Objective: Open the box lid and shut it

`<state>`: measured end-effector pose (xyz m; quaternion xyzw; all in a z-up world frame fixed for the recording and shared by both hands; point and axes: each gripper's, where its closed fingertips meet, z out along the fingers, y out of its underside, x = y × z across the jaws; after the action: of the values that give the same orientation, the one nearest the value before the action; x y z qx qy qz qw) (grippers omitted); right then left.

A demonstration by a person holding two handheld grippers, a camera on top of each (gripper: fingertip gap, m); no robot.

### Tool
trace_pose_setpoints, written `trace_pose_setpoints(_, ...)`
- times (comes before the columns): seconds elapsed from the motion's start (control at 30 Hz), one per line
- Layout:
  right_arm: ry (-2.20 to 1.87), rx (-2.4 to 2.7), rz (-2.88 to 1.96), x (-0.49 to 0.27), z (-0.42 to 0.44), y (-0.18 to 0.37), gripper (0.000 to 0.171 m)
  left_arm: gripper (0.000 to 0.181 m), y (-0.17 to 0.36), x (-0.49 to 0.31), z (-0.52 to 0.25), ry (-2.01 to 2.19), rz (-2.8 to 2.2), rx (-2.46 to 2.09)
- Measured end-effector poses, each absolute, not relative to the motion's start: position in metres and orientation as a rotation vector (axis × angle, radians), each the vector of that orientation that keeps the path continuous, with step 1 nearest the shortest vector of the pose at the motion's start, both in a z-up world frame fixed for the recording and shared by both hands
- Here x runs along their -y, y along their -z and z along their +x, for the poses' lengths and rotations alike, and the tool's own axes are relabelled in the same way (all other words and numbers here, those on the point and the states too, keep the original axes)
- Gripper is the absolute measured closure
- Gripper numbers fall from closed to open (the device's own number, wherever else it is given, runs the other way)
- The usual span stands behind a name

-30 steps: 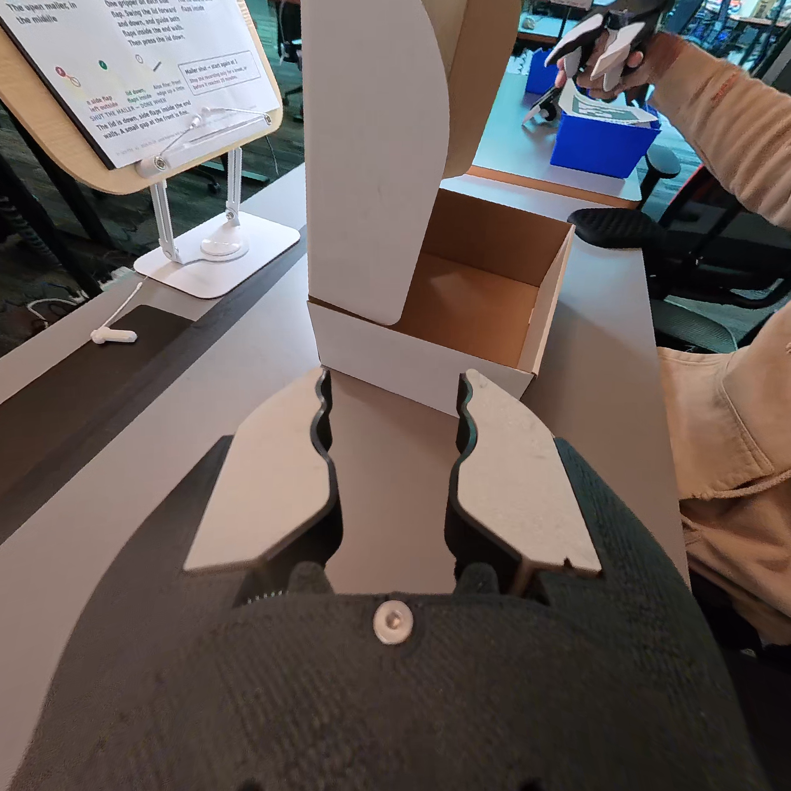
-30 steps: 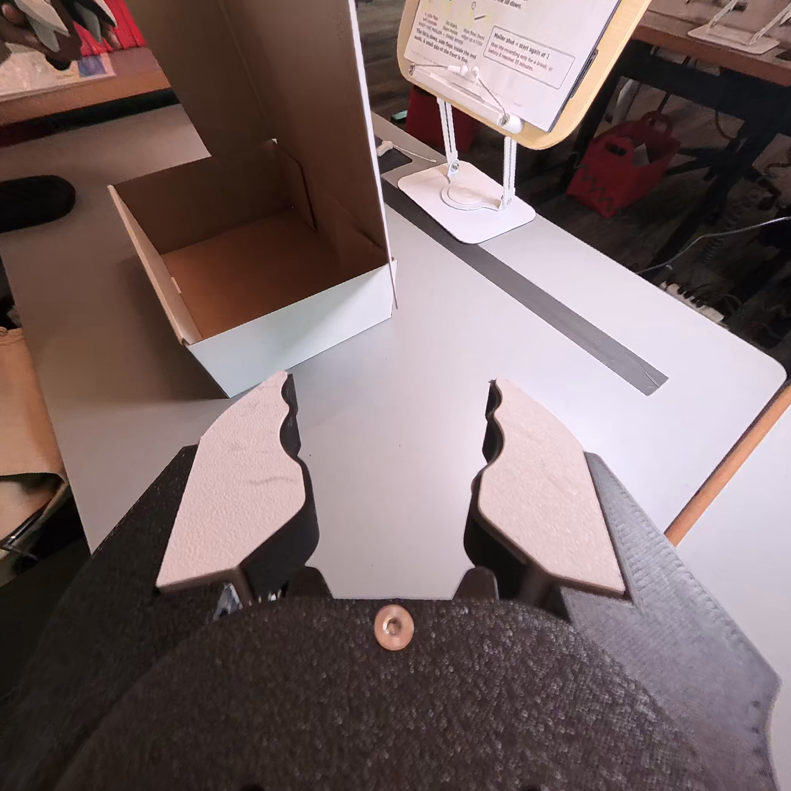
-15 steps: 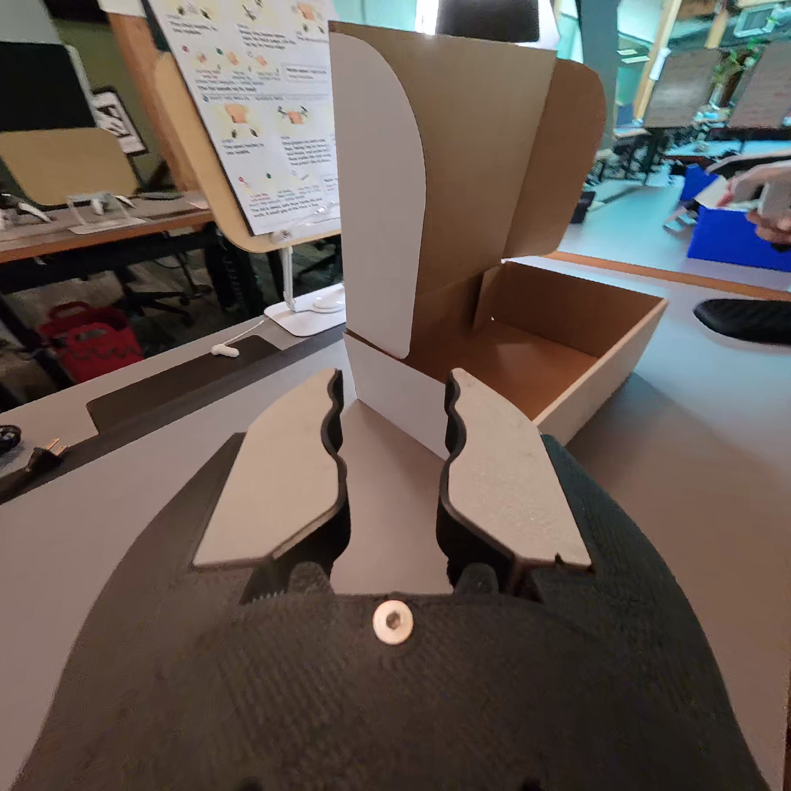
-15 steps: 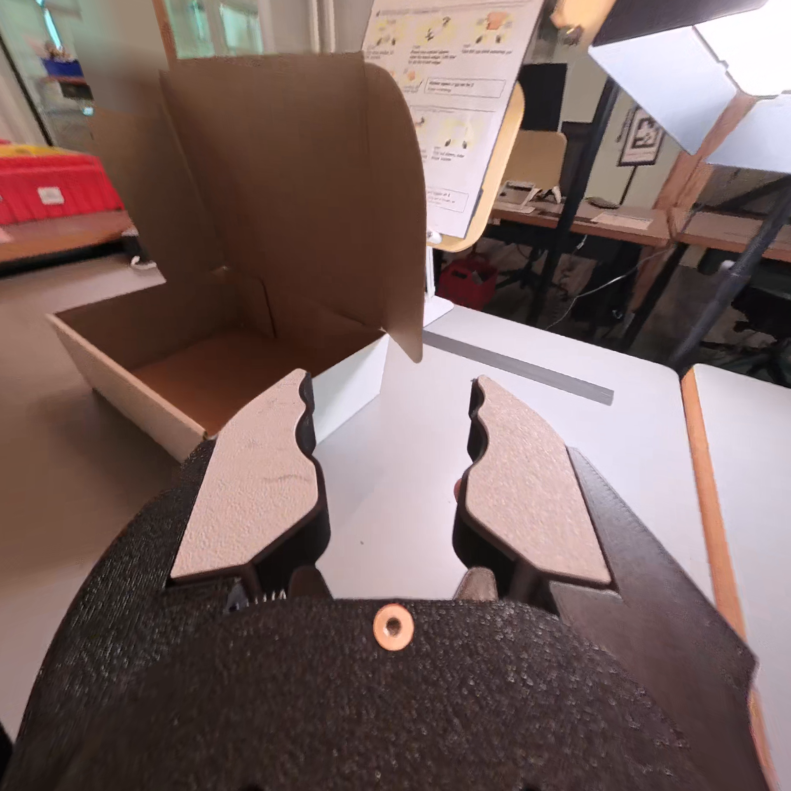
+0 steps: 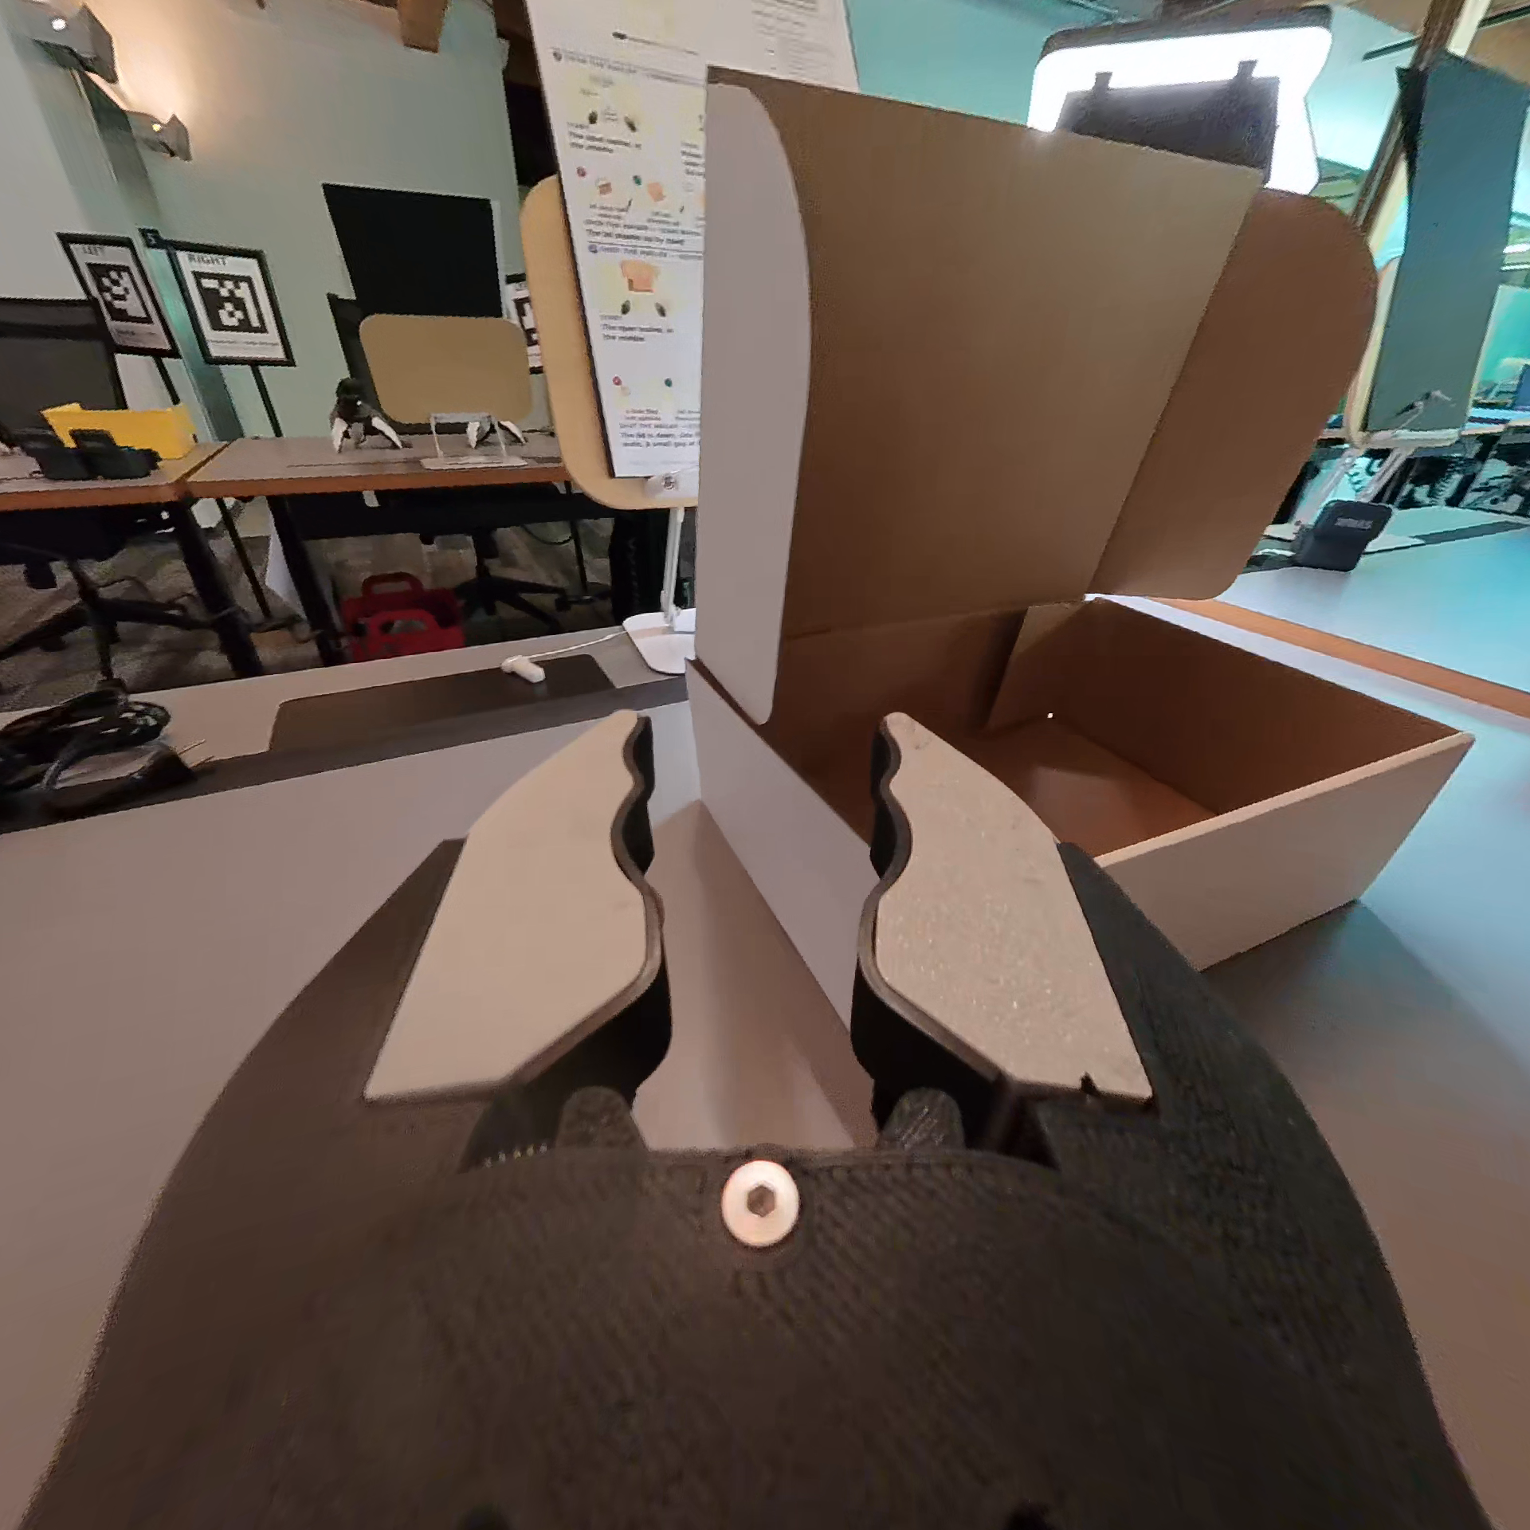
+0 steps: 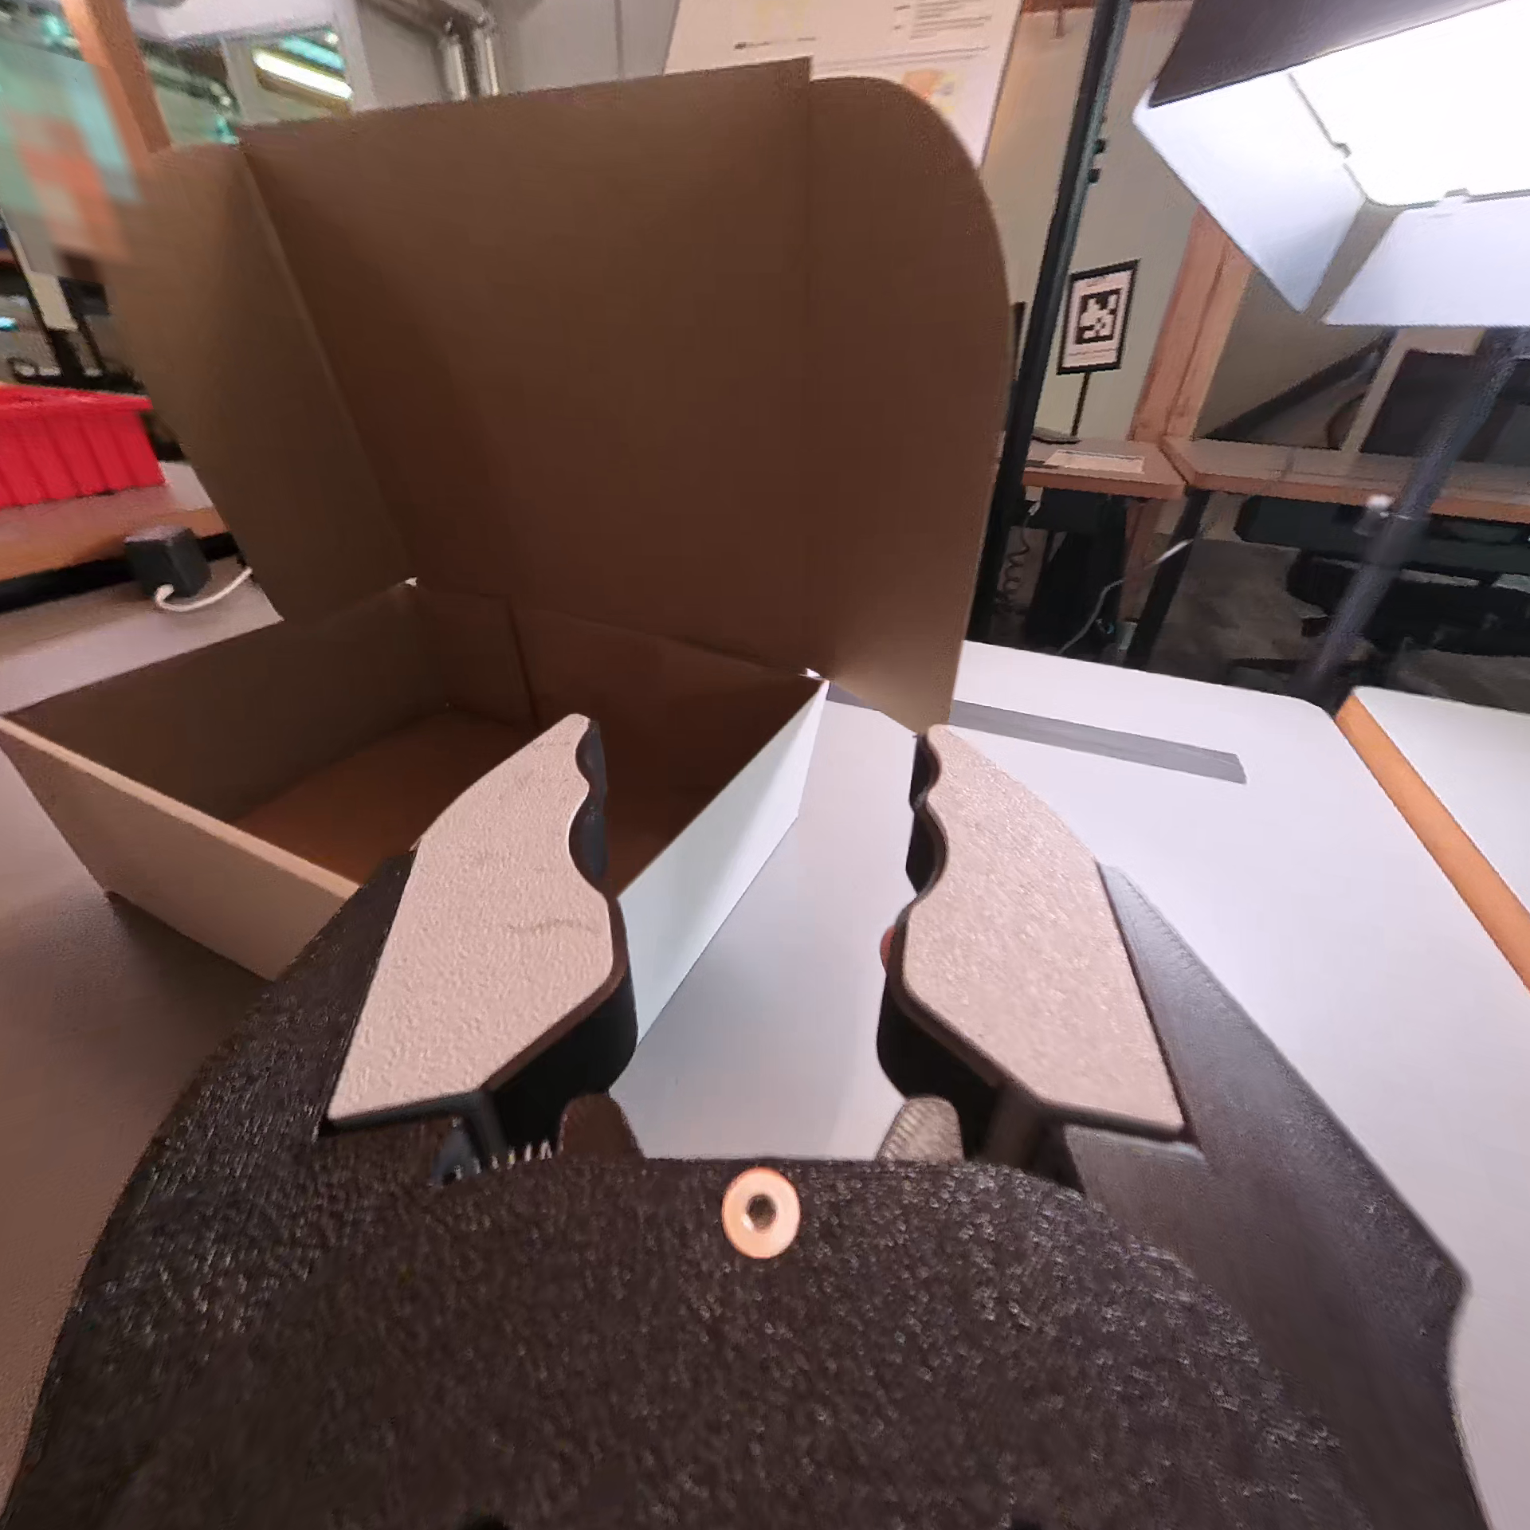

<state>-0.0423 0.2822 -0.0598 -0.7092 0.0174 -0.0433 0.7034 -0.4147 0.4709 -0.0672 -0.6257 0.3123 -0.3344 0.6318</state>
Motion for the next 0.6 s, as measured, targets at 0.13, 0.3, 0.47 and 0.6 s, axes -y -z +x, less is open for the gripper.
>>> trace_pose_setpoints(0.13,0.095,0.063,-1.659,-0.323,-0.028,0.056,0.097,0.130,0.064,-0.467,-0.398,0.802,-1.425,-0.751)
trace_pose_setpoints(0.3,0.145,0.149,-1.785,-0.363,0.015,0.053,0.092,0.127,0.062,-0.473,-0.385,0.778,-1.432,-0.810)
trace_pose_setpoints(0.47,0.122,0.197,-1.874,-0.383,0.037,0.046,0.091,0.127,0.049,-0.503,-0.381,0.744,-1.439,-0.819)
trace_pose_setpoints(0.6,0.158,0.243,-1.917,-0.396,0.033,0.033,0.094,0.128,0.028,-0.533,-0.358,0.726,-1.452,-0.861)
